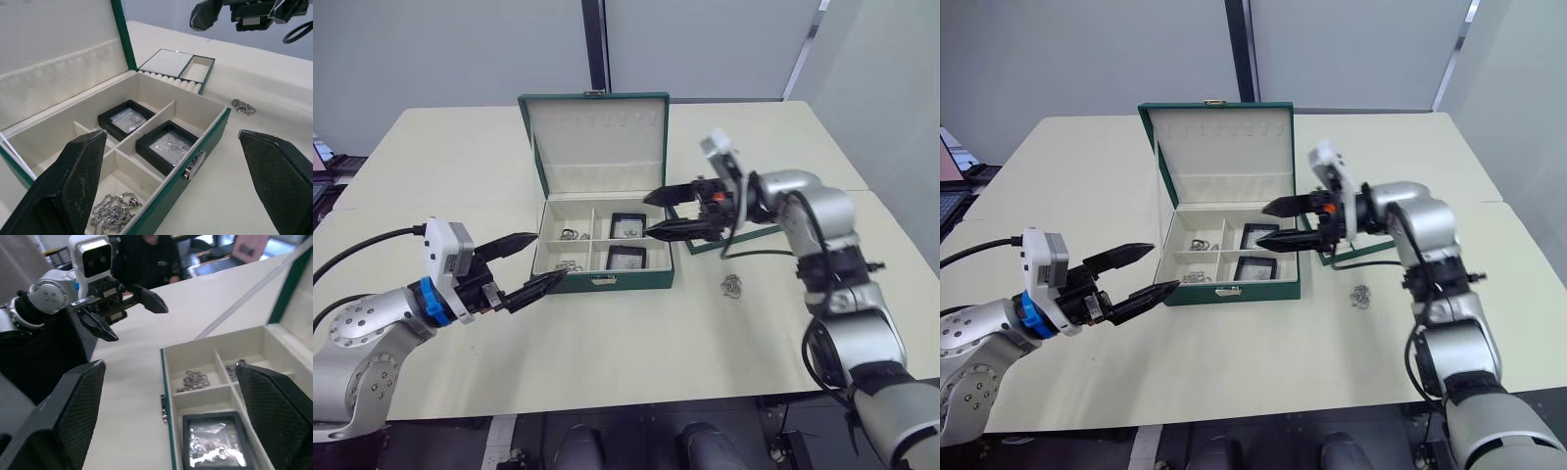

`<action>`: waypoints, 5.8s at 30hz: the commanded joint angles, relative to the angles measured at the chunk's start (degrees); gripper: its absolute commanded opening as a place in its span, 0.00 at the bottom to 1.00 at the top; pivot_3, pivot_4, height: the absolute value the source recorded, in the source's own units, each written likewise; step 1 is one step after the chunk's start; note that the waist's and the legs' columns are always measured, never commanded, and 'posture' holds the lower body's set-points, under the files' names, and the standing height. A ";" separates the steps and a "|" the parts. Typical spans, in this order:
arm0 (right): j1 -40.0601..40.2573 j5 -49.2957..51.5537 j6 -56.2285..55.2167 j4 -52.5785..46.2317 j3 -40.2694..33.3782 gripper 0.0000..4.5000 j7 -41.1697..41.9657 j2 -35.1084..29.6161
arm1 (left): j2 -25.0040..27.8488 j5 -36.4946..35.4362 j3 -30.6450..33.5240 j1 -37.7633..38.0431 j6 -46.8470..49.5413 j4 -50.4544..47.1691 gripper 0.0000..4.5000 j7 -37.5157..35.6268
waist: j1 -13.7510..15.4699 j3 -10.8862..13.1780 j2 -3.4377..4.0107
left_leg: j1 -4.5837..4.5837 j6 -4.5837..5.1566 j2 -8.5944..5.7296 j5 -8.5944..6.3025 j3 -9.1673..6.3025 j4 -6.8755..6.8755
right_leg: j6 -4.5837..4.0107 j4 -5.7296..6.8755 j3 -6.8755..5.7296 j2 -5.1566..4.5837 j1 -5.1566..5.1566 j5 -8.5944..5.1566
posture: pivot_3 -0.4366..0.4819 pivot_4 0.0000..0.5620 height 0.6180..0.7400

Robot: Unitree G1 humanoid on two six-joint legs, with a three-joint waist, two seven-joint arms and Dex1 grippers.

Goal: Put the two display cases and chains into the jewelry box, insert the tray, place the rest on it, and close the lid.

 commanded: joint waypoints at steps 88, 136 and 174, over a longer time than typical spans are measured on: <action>-22.76 -36.88 -63.30 67.03 19.55 0.99 -8.21 -10.21 | -22.03 14.77 -26.29 -12.81 -13.37 -1.04 1.00 7.97 | -1.31 0.10 0.11 | 0.23 0.02 -0.03 0.02 0.11 0.32 | 0.02 0.08 0.11 -0.03 0.24 0.01 | 0.48 0.27 1.00; -26.24 -34.39 -54.85 66.35 12.82 0.00 1.16 -11.75 | -20.12 15.02 -23.71 -13.09 -12.56 -1.55 1.00 9.86 | -1.33 0.22 0.32 | 0.47 0.01 -0.04 0.02 0.08 0.38 | 0.03 0.00 0.06 -0.04 0.58 0.01 | 0.48 0.27 1.00; -8.41 5.77 -9.36 -12.84 21.47 0.00 12.53 -28.94 | -22.25 9.67 -4.39 29.29 -13.54 -28.04 1.00 22.88 | -1.04 0.40 0.31 | 0.40 0.04 -0.05 0.00 -0.05 0.02 | 0.02 -0.29 0.10 -0.08 0.60 0.00 | 0.48 0.27 1.00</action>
